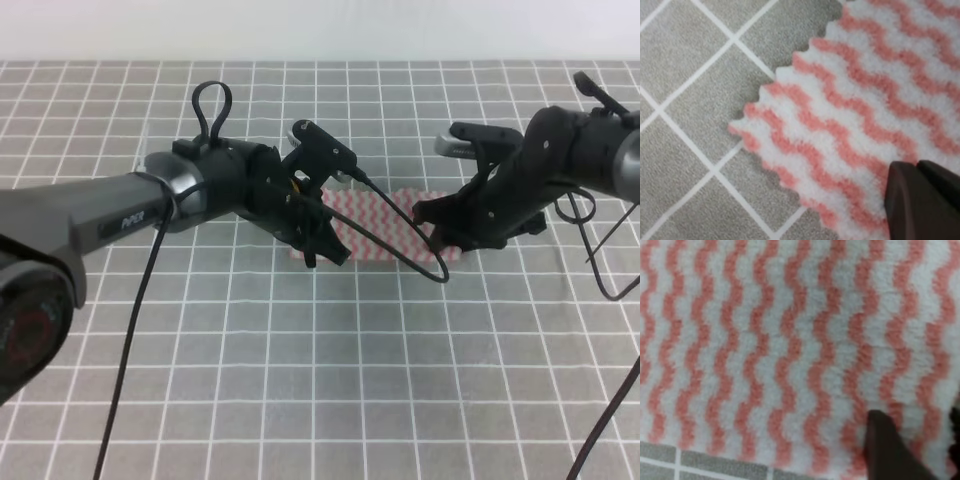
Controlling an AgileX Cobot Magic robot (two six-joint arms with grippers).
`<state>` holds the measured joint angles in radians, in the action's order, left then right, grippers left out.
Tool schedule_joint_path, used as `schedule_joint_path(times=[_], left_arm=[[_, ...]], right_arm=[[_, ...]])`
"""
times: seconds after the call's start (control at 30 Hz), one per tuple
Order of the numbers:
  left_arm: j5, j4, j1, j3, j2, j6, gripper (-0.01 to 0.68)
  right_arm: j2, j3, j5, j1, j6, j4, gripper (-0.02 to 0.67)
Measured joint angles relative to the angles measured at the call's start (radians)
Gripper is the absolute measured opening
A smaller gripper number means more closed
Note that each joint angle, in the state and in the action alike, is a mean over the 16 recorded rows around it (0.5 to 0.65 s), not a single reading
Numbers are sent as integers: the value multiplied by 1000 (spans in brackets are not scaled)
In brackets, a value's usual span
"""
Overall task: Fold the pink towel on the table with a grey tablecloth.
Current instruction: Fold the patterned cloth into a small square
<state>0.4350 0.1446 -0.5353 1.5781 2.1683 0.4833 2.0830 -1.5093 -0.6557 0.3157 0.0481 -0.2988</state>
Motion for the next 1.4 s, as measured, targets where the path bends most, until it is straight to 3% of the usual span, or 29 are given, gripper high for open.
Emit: schedule_joint_path(times=[0.2,0.43,0.7,1.4], left_arm=[[7,1,0,3,12,0,2],[6,-2,0,4,18,-1,2],[4,-10,13,0,-20,-4,2],[60,48,132,-4,-317,-13,1]], right_arm=[[-5,-17,-3,0,-19,-4,82],[-11,-66,-28,4,-93,-46,0],[-16,-121,-55,18,-181,-118,-11],[41,-166,-29,106,-338,-327,-13]])
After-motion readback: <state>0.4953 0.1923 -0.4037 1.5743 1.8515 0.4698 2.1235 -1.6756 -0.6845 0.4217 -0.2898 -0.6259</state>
